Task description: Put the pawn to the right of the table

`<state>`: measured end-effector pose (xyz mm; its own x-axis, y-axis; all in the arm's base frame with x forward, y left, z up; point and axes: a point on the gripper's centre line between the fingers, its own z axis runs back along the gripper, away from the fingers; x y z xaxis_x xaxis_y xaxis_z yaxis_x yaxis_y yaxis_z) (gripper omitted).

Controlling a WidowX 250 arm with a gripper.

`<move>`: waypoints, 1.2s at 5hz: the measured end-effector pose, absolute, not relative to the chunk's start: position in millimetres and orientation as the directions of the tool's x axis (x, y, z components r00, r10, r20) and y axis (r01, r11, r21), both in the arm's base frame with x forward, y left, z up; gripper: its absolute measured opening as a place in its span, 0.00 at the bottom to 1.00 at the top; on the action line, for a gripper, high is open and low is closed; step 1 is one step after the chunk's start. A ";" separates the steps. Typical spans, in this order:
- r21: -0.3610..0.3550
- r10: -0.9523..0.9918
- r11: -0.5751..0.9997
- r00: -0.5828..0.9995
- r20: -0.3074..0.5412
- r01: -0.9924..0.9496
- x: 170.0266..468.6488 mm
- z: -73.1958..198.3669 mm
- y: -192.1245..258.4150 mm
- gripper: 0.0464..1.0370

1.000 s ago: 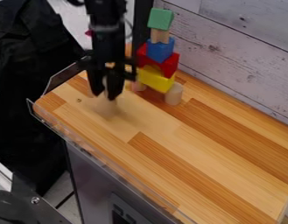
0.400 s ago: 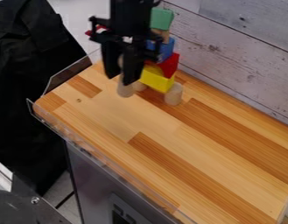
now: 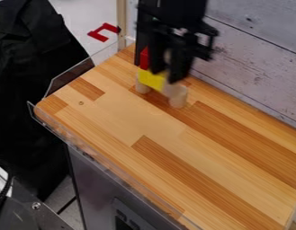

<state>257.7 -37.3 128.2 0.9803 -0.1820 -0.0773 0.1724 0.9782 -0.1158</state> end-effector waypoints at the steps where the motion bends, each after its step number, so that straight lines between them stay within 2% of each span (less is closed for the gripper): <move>1: -0.125 -0.273 0.957 0.959 -0.071 0.263 270.7 110.1 -65.4 0.31; 3: -0.164 -0.444 0.889 0.893 -0.073 0.429 302.0 63.2 -116.5 0.31; 4: -0.135 -0.432 0.899 0.896 -0.102 0.417 311.6 42.0 -115.8 0.31; 6: -0.105 -0.361 0.931 0.925 -0.116 0.350 315.1 27.2 -106.5 0.31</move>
<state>315.1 -106.5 27.2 0.9253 -0.3613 -0.1157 0.3503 0.9307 -0.1051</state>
